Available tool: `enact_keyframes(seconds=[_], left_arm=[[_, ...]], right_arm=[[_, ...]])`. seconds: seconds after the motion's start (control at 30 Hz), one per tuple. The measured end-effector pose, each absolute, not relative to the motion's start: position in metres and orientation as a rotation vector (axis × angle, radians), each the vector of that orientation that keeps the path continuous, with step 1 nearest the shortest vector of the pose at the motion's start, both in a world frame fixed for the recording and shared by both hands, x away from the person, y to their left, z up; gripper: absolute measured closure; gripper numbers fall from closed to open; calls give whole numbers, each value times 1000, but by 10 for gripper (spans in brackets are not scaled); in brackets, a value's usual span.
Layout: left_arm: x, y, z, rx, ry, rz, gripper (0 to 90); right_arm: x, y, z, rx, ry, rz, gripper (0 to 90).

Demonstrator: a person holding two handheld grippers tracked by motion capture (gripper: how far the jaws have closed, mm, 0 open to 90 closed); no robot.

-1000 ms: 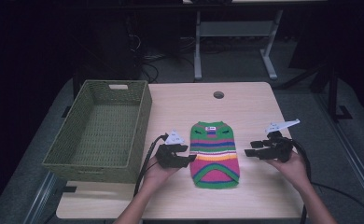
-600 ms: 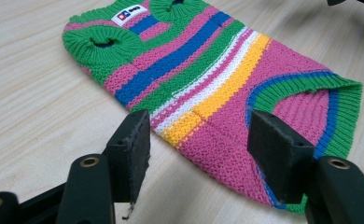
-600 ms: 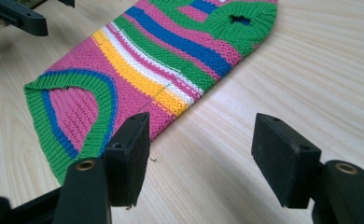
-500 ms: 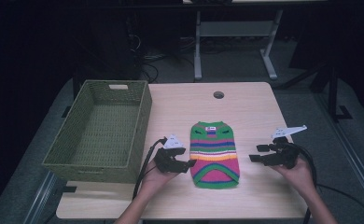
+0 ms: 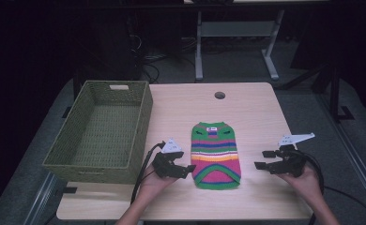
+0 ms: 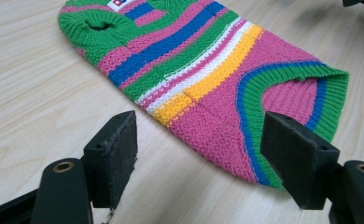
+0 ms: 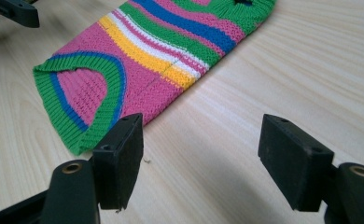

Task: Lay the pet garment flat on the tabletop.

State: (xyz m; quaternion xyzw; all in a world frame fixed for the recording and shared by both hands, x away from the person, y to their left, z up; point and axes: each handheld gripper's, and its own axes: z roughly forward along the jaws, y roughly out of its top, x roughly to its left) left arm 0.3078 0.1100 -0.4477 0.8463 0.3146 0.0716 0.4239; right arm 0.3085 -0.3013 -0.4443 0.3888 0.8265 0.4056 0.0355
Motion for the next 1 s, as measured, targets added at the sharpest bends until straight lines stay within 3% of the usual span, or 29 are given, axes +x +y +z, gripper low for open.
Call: enact_keyframes(seconds=[1.0], left_arm=[[277, 128, -453, 2104, 794, 162, 190]], right_arm=[[256, -321, -461, 1225, 2471, 1262, 268]])
